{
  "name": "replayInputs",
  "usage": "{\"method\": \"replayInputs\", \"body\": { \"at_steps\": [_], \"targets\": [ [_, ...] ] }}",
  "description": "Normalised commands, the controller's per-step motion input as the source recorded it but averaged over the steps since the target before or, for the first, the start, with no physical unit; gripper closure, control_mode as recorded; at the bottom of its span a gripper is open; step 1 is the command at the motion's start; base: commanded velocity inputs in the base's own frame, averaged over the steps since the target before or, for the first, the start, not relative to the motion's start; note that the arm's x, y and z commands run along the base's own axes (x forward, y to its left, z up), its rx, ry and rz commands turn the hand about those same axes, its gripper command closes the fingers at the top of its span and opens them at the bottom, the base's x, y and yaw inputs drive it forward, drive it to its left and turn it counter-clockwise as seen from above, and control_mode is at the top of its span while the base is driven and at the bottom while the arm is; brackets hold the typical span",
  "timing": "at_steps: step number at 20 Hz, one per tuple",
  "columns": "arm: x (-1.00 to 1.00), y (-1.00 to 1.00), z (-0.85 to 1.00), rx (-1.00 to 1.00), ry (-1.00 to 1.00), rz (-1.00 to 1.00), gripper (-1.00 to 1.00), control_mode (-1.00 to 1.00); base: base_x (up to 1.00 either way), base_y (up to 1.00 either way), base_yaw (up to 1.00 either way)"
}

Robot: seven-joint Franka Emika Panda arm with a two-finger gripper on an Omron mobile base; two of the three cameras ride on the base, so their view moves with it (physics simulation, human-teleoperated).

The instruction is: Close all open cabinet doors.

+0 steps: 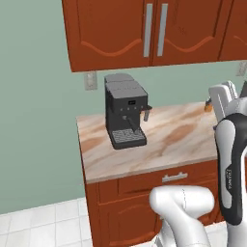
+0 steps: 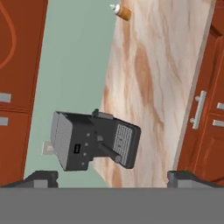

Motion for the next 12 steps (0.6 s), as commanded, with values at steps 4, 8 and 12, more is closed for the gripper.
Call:
{"method": "replayInputs", "body": {
  "at_steps": [4,8,12],
  "targets": [
    [0.00,0.00,0.00,0.00,0.00,0.00,-1.00,1.00,-0.10,0.35,-0.44],
    [0.00,0.00,0.00,0.00,0.00,0.00,-1.00,1.00,-0.25,0.27,-0.52],
    [0.00,0.00,0.00,0.00,0.00,0.00,-1.00,1.00,-0.31,0.21,-0.61]
  ]
}}
